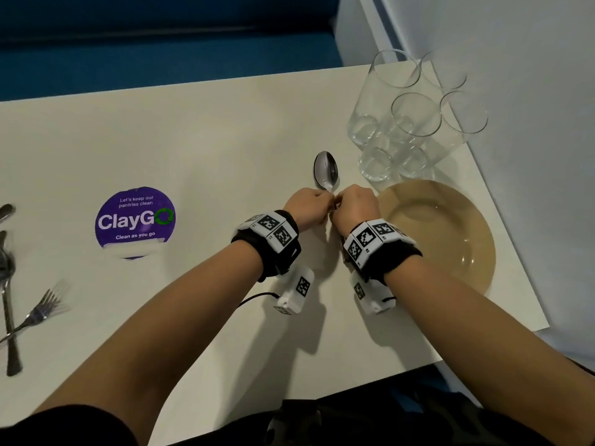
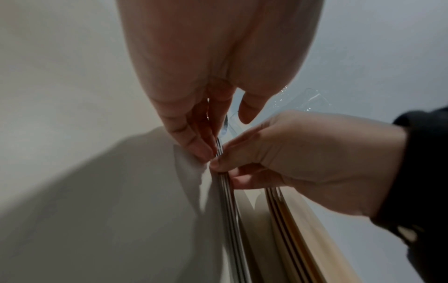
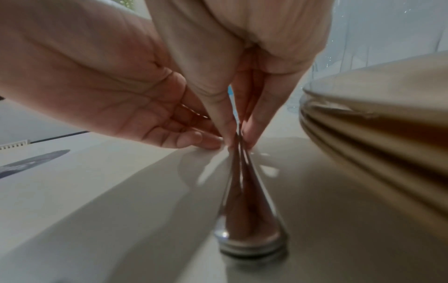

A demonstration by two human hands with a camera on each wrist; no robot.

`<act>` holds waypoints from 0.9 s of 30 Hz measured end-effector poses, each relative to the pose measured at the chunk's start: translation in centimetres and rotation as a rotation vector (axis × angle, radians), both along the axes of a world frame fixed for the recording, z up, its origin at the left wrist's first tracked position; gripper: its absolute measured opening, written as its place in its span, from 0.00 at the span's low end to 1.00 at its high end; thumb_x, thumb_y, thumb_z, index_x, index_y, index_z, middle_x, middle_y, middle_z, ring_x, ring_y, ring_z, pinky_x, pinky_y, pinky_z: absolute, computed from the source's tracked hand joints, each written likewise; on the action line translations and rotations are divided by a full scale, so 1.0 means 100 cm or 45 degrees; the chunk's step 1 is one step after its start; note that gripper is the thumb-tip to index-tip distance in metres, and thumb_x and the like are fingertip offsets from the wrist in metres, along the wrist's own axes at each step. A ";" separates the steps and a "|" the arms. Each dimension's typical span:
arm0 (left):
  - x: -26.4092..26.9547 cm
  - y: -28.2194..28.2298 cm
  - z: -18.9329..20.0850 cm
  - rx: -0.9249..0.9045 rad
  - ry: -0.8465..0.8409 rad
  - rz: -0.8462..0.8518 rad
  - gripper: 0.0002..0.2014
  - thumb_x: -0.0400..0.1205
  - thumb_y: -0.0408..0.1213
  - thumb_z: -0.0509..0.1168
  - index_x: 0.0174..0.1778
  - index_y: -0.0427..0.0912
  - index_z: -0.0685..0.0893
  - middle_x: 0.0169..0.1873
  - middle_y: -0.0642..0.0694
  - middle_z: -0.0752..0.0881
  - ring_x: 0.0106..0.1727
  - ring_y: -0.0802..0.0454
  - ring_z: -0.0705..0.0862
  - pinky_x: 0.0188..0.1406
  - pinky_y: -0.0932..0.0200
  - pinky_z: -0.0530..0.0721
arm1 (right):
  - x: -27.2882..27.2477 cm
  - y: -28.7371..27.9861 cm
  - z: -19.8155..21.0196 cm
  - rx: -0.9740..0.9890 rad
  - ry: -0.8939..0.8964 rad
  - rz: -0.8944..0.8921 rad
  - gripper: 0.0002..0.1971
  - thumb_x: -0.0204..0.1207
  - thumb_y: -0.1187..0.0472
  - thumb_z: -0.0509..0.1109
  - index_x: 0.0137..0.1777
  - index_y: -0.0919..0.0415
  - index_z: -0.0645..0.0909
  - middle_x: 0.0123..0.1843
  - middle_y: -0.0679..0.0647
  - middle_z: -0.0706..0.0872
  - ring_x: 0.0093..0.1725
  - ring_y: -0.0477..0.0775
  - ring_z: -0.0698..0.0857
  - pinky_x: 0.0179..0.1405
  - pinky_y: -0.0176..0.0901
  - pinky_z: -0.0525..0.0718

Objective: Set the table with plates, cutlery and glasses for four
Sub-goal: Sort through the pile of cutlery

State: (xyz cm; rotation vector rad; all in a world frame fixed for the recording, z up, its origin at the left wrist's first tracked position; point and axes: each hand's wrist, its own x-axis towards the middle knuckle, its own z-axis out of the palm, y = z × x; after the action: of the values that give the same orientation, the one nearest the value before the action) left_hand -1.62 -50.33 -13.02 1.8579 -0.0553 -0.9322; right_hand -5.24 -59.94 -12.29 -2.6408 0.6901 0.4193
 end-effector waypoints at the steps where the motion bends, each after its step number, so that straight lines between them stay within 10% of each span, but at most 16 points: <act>1: 0.000 -0.001 0.002 0.001 -0.006 -0.012 0.16 0.79 0.38 0.57 0.25 0.39 0.77 0.29 0.40 0.80 0.35 0.46 0.76 0.48 0.46 0.80 | 0.001 -0.001 0.000 -0.003 -0.007 0.006 0.11 0.74 0.66 0.66 0.53 0.65 0.86 0.52 0.64 0.89 0.55 0.65 0.85 0.49 0.47 0.81; 13: -0.003 0.011 0.003 -0.083 0.046 0.024 0.14 0.81 0.38 0.58 0.27 0.42 0.76 0.28 0.43 0.79 0.32 0.46 0.75 0.45 0.51 0.77 | 0.003 -0.003 0.002 -0.075 -0.004 0.066 0.10 0.73 0.65 0.68 0.53 0.63 0.87 0.51 0.62 0.89 0.53 0.63 0.86 0.46 0.44 0.79; 16: -0.004 0.037 0.010 -0.068 -0.031 0.096 0.08 0.82 0.37 0.59 0.44 0.43 0.84 0.42 0.42 0.86 0.43 0.44 0.82 0.54 0.52 0.81 | 0.004 0.009 0.016 -0.119 -0.066 0.062 0.13 0.74 0.63 0.70 0.57 0.65 0.84 0.54 0.63 0.88 0.56 0.64 0.85 0.48 0.44 0.79; 19: -0.003 0.082 0.019 0.046 -0.121 0.204 0.17 0.82 0.39 0.61 0.67 0.41 0.81 0.63 0.43 0.85 0.62 0.45 0.83 0.68 0.48 0.79 | 0.012 0.041 0.034 -0.069 -0.181 0.117 0.16 0.74 0.62 0.70 0.62 0.65 0.81 0.60 0.61 0.85 0.59 0.63 0.84 0.52 0.46 0.80; 22: -0.004 0.146 0.030 0.119 -0.191 0.327 0.17 0.81 0.39 0.63 0.66 0.44 0.81 0.60 0.45 0.86 0.59 0.47 0.84 0.65 0.50 0.81 | 0.020 0.096 0.048 0.120 -0.226 0.275 0.19 0.75 0.61 0.69 0.66 0.62 0.82 0.62 0.57 0.86 0.64 0.56 0.82 0.69 0.45 0.75; 27: -0.008 0.283 0.045 0.452 -0.392 0.415 0.13 0.79 0.37 0.66 0.59 0.45 0.85 0.55 0.48 0.88 0.57 0.51 0.84 0.57 0.63 0.76 | 0.024 0.219 0.049 0.254 -0.189 0.615 0.13 0.72 0.59 0.71 0.55 0.62 0.88 0.48 0.59 0.91 0.53 0.59 0.86 0.59 0.49 0.80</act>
State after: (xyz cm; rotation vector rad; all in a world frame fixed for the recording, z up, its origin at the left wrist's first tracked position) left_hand -2.42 -22.00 -8.50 2.2417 0.2333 -0.4443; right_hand -2.81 -38.07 -7.44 -2.5922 -0.0435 0.3912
